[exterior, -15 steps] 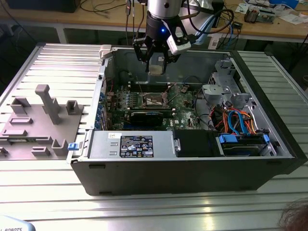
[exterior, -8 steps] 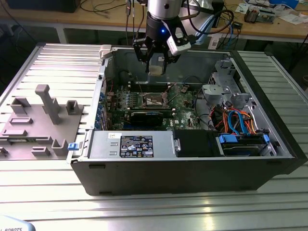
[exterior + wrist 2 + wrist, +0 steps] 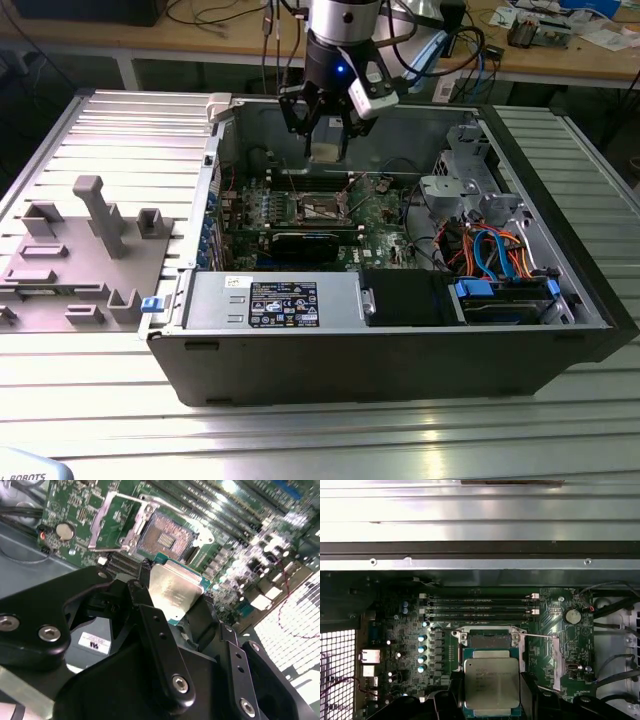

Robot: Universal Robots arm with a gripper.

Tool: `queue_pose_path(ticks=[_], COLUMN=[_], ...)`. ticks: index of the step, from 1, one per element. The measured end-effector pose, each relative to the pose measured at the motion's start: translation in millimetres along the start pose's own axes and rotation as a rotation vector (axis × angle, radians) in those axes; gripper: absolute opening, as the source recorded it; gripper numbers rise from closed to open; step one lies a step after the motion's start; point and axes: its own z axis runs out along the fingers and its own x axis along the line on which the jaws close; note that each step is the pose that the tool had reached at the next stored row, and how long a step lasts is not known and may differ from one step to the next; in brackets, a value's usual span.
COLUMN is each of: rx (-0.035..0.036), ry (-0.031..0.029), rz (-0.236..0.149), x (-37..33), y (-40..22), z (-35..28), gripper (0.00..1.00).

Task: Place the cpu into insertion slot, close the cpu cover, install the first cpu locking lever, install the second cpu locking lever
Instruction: 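Place the cpu into insertion slot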

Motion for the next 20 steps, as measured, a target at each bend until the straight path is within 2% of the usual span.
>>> queue_pose_path(ticks=[5,6,8,9,10,11,20], rx=[0.0012,0.0013,0.0014,0.001,0.0015,0.0024,0.0039], ry=[0.0002,0.0005,0.0006,-0.0003,-0.0036,-0.0047,-0.0072], rz=[-0.005,-0.009,-0.009,0.007,0.08,0.103,0.159], x=[-1.8,-2.2,-2.2,-2.3,-2.3,-2.3,-2.3], y=[-0.2,-0.6,-0.7,-0.7,-0.8,-0.8,-0.8], z=[5.0,13.3,15.6,15.7,16.1,16.4,16.7], gripper=[0.54,0.54,0.54,0.54,0.54,0.54,0.54])
